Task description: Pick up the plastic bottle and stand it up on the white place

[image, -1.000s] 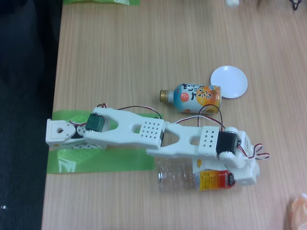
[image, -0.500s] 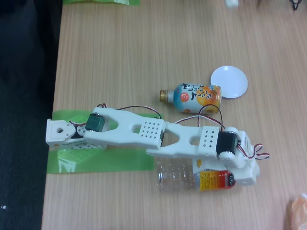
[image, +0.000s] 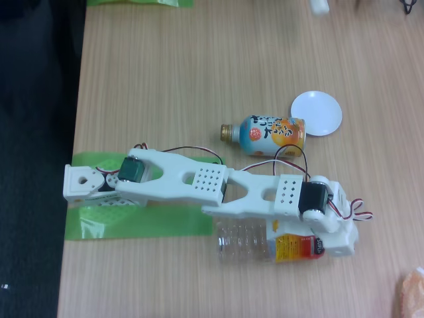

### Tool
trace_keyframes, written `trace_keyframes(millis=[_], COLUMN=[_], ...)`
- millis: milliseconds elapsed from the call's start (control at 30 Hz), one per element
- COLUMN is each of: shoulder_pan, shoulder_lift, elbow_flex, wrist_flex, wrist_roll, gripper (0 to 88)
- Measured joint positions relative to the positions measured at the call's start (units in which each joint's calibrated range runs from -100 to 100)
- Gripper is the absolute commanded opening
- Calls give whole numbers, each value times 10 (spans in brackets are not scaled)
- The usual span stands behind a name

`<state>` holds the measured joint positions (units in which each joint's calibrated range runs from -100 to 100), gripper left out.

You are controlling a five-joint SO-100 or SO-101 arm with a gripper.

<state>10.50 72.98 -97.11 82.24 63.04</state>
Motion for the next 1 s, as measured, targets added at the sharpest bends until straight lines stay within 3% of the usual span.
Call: trace_keyframes(millis=[467,700,1000], shoulder_pan=[0,0,0], shoulder_lift=[24,25,25], elbow_flex=[0,0,0], wrist_flex=[-23,-52,-52], wrist_roll=[-1,-1,-1], gripper=[336,229,218])
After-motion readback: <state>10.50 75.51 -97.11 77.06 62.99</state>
